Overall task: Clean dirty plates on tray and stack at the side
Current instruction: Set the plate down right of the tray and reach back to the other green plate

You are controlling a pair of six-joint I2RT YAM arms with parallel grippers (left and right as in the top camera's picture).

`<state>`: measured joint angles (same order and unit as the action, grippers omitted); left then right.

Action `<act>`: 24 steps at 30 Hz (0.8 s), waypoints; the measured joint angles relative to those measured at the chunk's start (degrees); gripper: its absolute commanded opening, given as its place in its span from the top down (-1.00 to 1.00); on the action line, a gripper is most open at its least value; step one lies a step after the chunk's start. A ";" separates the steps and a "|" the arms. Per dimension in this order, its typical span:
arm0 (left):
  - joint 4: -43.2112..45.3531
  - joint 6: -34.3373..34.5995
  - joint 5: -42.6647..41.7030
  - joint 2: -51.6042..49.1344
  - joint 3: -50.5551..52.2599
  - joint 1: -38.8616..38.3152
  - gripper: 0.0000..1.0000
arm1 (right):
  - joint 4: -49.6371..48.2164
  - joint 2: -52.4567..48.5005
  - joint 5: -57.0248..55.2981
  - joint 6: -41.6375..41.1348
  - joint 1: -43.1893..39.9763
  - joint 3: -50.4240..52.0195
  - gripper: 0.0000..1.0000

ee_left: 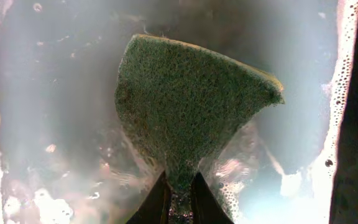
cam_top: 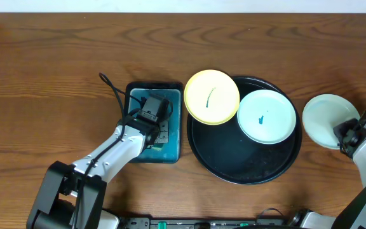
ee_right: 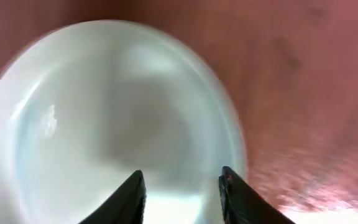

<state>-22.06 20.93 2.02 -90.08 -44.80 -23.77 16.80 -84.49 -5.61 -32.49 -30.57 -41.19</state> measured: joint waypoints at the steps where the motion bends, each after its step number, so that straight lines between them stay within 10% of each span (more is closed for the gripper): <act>1: 0.02 0.00 0.00 -0.04 0.00 0.00 0.85 | -0.79 0.00 2.19 1.25 0.04 0.00 0.32; 24: 0.04 0.00 0.00 -0.13 0.00 0.00 0.85 | 17.97 0.00 25.81 21.40 16.61 -0.44 0.15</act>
<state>-22.02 20.93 2.02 -90.21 -44.80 -23.77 34.76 -84.49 20.21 -11.09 -13.96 -41.63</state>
